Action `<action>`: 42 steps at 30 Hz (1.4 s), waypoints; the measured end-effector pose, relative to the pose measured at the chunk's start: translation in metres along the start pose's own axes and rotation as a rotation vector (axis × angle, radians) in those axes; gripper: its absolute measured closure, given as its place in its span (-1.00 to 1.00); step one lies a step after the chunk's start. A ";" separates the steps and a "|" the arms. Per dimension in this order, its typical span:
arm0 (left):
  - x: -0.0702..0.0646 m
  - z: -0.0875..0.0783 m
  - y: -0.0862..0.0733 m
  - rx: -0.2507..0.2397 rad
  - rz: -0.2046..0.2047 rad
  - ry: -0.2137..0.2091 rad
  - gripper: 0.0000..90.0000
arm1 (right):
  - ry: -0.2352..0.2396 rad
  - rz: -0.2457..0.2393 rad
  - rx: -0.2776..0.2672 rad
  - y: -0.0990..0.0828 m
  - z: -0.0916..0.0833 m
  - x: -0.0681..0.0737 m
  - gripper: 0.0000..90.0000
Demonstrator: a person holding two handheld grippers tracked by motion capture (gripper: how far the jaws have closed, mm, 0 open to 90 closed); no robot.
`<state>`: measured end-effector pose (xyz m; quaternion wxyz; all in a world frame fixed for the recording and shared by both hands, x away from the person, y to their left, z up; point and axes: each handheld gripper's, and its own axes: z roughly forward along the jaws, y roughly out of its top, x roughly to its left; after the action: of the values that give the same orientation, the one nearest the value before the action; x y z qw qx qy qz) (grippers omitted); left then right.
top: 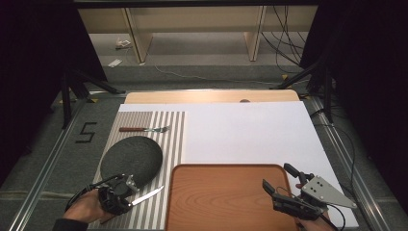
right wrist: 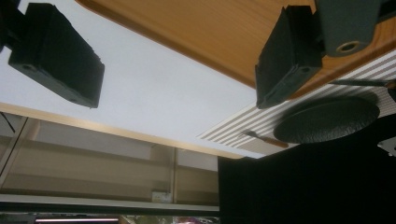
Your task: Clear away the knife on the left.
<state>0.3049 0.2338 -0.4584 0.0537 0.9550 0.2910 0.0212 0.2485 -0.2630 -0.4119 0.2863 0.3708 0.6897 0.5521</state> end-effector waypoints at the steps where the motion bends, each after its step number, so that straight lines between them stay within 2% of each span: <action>1: 0.000 0.000 0.000 0.001 -0.009 0.003 0.70 | 0.000 -0.001 0.000 0.000 0.000 0.000 -0.63; 5: 0.002 -0.004 0.000 -0.008 -0.029 0.006 0.70 | -0.002 -0.002 0.002 0.000 0.000 0.000 -0.63; 9: 0.004 -0.013 -0.001 -0.047 -0.062 0.001 0.71 | -0.003 -0.001 -0.001 0.000 0.000 -0.001 -0.63; 14: 0.003 -0.013 0.000 -0.071 -0.073 0.002 0.71 | -0.002 -0.002 -0.001 0.000 0.000 0.000 -0.63; 20: 0.005 -0.018 0.001 -0.143 -0.133 -0.035 0.70 | -0.001 0.001 0.002 0.000 0.000 0.000 -0.63; 24: 0.005 -0.024 0.002 -0.223 -0.178 -0.052 0.71 | 0.001 0.002 0.002 0.000 0.001 0.000 -0.63; 26: 0.005 -0.027 0.003 -0.262 -0.198 -0.041 0.70 | 0.000 0.001 0.003 0.000 0.001 0.000 -0.63; 28: 0.004 -0.028 0.004 -0.286 -0.203 -0.038 0.71 | 0.000 0.001 0.003 0.000 0.001 0.000 -0.63; 32: 0.002 -0.030 0.007 -0.339 -0.224 -0.077 0.71 | 0.000 0.001 0.003 0.000 0.001 0.000 -0.63; 38: -0.006 -0.038 0.014 -0.390 -0.229 -0.110 0.71 | 0.000 0.002 0.002 0.000 0.001 0.000 -0.63; 42: -0.013 -0.041 0.021 -0.420 -0.228 -0.147 0.70 | -0.001 0.002 0.002 0.000 0.001 0.000 -0.63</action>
<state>0.3031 0.2126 -0.4153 0.2738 0.8829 0.3814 0.0055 0.2491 -0.2627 -0.4121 0.2856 0.3719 0.6898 0.5516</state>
